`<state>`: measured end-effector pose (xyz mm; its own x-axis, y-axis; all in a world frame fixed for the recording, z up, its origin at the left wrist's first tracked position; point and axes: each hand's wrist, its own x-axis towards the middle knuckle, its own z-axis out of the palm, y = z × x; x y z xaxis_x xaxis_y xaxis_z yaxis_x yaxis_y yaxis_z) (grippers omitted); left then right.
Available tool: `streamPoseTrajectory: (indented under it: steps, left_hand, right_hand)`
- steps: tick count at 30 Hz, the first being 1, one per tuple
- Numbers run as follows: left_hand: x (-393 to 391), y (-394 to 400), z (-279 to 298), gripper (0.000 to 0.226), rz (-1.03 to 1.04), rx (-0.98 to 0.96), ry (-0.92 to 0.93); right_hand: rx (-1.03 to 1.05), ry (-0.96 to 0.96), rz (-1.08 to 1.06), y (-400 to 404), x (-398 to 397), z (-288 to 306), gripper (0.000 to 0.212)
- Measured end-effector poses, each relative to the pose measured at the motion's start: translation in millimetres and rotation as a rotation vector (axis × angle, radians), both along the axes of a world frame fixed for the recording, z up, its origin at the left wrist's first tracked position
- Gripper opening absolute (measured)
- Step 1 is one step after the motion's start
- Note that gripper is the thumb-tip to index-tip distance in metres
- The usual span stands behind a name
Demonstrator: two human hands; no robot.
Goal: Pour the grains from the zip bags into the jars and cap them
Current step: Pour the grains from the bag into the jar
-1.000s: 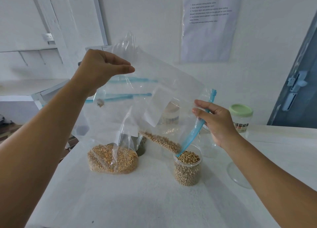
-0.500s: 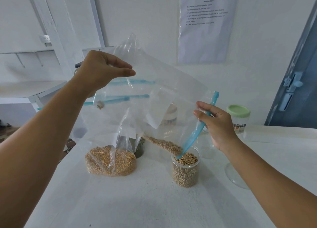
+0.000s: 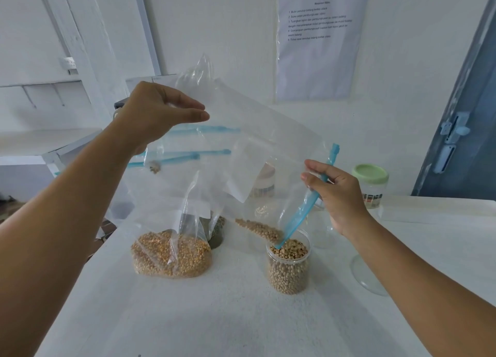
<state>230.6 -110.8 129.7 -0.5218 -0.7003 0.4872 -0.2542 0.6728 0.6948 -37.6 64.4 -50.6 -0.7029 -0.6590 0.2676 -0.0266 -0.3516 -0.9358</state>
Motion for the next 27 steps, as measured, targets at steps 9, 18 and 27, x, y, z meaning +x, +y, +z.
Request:
streamPoseTrajectory:
  steps: [9,18,27]
  left_hand:
    - [-1.1,2.7,2.0,0.020,0.013,0.020,0.013]
    - [-1.1,3.0,0.6,0.019,0.017,0.019,0.002]
    - [7.0,1.8,4.2,0.042,-0.106,0.009,-0.162]
  right_hand:
    - [-0.004,0.016,-0.006,-2.7,-0.9,1.0,0.029]
    - [0.002,-0.017,-0.007,-3.5,-0.7,-1.5,0.029]
    - [0.002,-0.030,-0.024,-1.3,-3.9,-0.8,0.028]
